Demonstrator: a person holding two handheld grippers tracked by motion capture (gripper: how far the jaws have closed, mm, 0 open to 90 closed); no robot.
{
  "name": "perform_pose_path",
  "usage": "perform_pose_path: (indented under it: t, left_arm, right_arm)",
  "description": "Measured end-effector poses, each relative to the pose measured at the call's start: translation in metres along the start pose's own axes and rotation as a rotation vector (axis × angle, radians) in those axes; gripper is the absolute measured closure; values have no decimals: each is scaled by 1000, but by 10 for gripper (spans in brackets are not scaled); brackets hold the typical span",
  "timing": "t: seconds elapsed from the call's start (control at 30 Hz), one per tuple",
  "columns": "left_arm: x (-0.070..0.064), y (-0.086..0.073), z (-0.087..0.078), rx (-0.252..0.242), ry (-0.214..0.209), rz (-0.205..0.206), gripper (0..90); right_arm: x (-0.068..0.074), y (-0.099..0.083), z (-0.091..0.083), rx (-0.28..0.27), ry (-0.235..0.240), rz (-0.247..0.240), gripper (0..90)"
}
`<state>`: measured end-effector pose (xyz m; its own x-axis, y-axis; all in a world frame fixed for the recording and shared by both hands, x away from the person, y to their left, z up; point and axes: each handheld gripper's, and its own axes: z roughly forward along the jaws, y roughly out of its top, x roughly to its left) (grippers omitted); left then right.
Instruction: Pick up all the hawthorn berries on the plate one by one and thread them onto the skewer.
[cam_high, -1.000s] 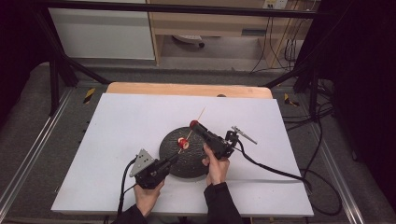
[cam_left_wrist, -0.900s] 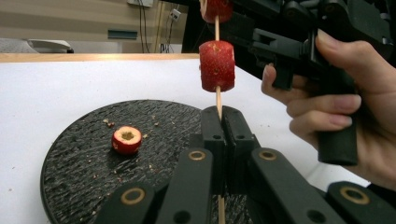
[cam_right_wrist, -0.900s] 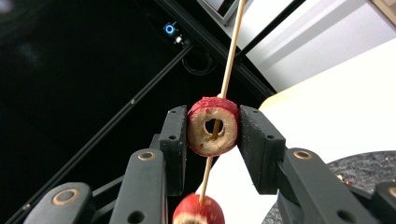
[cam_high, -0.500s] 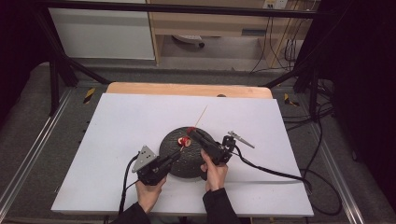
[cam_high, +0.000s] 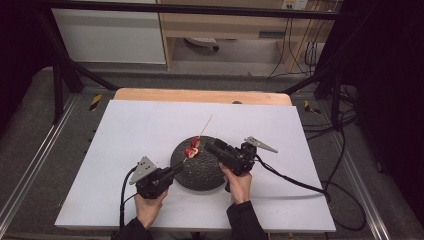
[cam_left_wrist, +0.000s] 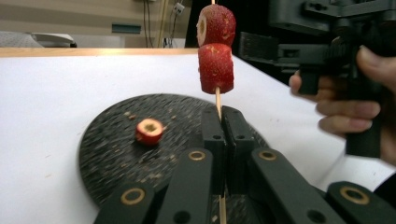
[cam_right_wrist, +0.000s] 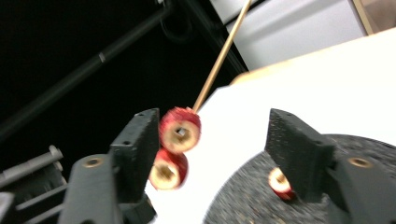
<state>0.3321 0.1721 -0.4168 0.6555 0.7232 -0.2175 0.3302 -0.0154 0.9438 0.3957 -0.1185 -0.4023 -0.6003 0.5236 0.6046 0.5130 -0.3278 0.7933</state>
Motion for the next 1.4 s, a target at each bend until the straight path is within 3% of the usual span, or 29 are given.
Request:
perform_pose_path:
  t: [0.13, 0.33, 0.43, 0.6, 0.7, 0.87, 1.0, 1.4]
  left_arm:
    - [11, -2, -9, 33, 7, 8, 886]
    - [25, -5, -24, 97, 22, 44, 885]
    - [32, -6, -32, 125, 32, 49, 885]
    - [42, -7, -45, 161, 39, 60, 884]
    - [48, -8, -50, 189, 41, 70, 883]
    - [56, -11, -58, 202, 52, 65, 884]
    - [59, -12, -62, 210, 71, 84, 884]
    - [62, -15, -69, 219, 109, 118, 883]
  right_arm:
    - [-2, 2, -4, 81, -67, -107, 225]
    - [-7, 2, -6, 223, -111, -215, 103]
    - [-9, 1, -7, 303, -133, -269, 77]
    - [-10, 0, -9, 381, -153, -343, 62]
    - [-10, 2, -9, 442, -188, -392, 46]
    - [-7, 4, -7, 512, -200, -424, 41]
    - [-3, 5, 0, 569, -212, -449, 39]
    - [10, 14, 34, 691, -252, -499, 38]
